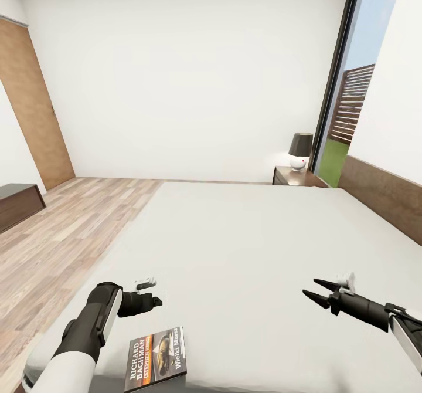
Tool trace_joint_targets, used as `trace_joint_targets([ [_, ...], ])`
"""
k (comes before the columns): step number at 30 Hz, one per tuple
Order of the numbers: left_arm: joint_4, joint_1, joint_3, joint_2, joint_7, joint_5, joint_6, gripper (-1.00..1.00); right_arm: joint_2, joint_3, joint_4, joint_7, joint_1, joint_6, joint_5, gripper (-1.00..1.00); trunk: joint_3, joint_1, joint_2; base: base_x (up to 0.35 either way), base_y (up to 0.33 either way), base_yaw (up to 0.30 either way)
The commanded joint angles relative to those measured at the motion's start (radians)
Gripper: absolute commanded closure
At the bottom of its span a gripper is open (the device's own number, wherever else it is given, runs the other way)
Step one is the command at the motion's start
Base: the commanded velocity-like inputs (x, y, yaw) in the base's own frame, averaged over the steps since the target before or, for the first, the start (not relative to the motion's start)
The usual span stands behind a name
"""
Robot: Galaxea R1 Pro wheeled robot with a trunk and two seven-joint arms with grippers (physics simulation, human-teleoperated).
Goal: In the bedroom, move the book from the bed onto either nightstand, and place the two sandals side by side next to the bed.
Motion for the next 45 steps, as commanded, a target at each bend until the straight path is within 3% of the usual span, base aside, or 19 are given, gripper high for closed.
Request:
trace_joint_targets([
  [1, 0.005, 0.005, 0.006, -0.007, -0.006, -0.005, -0.002, -1.00, -0.006, 0.006, 0.006, -0.002, 0.005, 0.004, -0.012, -1.00, -0.001, 0.000, -0.001, 0.000, 0.000, 0.000],
  [5, 0.026, 0.019, 0.006, -0.007, -0.007, -0.004, -0.005, -1.00, -0.029, 0.028, 0.029, -0.024, 0.028, -0.018, -0.034, -1.00, -0.001, 0.000, -0.001, 0.000, 0.000, 0.000],
  [15, 0.069, 0.064, 0.005, -0.012, -0.008, -0.006, -0.044, -1.00, -0.019, 0.084, 0.081, -0.080, 0.057, -0.034, -0.089, -1.00, -0.001, 0.000, -0.001, 0.000, 0.000, 0.000],
  [22, 0.109, 0.102, 0.006, -0.012, -0.008, -0.006, -0.083, -1.00, -0.015, 0.085, 0.121, -0.120, 0.058, -0.041, -0.127, -1.00, -0.001, 0.000, -0.001, 0.000, 0.000, 0.000],
  [31, 0.159, 0.102, 0.006, -0.012, -0.008, -0.006, -0.133, -1.00, -0.015, 0.085, 0.171, -0.170, 0.058, -0.041, -0.177, -1.00, -0.001, 0.000, -0.001, 0.000, 0.000, 0.000],
  [32, 0.160, 0.104, 0.005, -0.012, -0.008, -0.006, -0.134, -1.00, -0.015, 0.085, 0.341, -0.377, 0.058, -0.042, -0.274, -1.00, -0.001, 0.000, -0.001, 0.000, 0.000, 0.000],
  [45, 0.161, 0.104, 0.004, -0.013, -0.008, -0.007, -0.136, -1.00, -0.015, 0.085, 0.341, -0.377, 0.058, -0.044, -0.274, -1.00, -0.001, 0.000, -0.001, 0.000, 0.000, 0.000],
])
